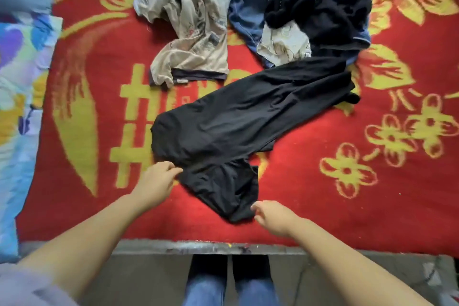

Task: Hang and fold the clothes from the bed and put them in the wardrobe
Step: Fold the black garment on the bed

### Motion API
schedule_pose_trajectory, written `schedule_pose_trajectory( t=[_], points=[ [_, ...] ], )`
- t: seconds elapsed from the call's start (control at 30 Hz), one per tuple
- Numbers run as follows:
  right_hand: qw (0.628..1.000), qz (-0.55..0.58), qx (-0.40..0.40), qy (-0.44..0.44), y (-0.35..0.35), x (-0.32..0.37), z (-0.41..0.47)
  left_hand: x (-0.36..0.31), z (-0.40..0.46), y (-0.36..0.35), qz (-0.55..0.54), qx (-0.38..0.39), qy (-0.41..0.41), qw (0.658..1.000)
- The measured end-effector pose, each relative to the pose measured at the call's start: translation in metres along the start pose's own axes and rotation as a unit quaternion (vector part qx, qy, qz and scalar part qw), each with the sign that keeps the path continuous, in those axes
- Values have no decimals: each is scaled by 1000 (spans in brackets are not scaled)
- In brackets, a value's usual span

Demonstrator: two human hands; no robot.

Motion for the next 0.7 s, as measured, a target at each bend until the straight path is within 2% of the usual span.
schedule_pose_trajectory(
  t=[0.07, 0.13, 0.17, 0.23, 0.27, 0.4, 0.47, 0.5, 0.53, 0.6, 0.67, 0.7],
  points=[
    [997, 24, -53, -52, 22, -49, 6, -35, 18, -30, -29, -8, 13, 999],
    [989, 56, -113, -77, 44, -78, 17, -52, 28, -52, -117, -48, 135, 983],
    [983, 85, -147, -75, 53, -81, 24, -53, 26, -66, -198, -76, 224, 951],
    [969, 136, -200, -51, 61, -72, 40, -54, 9, -101, -346, -109, 388, 847],
    [965, 145, -216, -31, 62, -62, 49, -57, 1, -117, -392, -118, 439, 800],
    [969, 107, -222, -23, 54, -36, 78, -53, -13, -153, -520, -165, 538, 642],
    [961, 68, -269, -18, 65, -30, 77, -47, -13, -164, -586, -166, 561, 560],
    [954, 69, -292, -3, 72, -27, 73, -46, -12, -168, -609, -152, 558, 542],
    [949, 80, -305, 20, 80, -24, 70, -48, -11, -168, -621, -129, 552, 541],
    [945, 133, -292, 63, 95, -21, 65, -51, -11, -170, -616, -94, 537, 569],
    [945, 210, -245, 54, 105, -26, 65, -48, -16, -165, -611, -116, 527, 579],
    [941, 241, -233, 43, 109, -28, 65, -46, -20, -161, -617, -148, 521, 570]
  ],
)
Point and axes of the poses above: each hand's wrist, its own z-axis towards the middle knuckle, its own y-axis out of the back of the hand, x = y × z, the point moved 9 cm from there along z, towards the middle knuckle
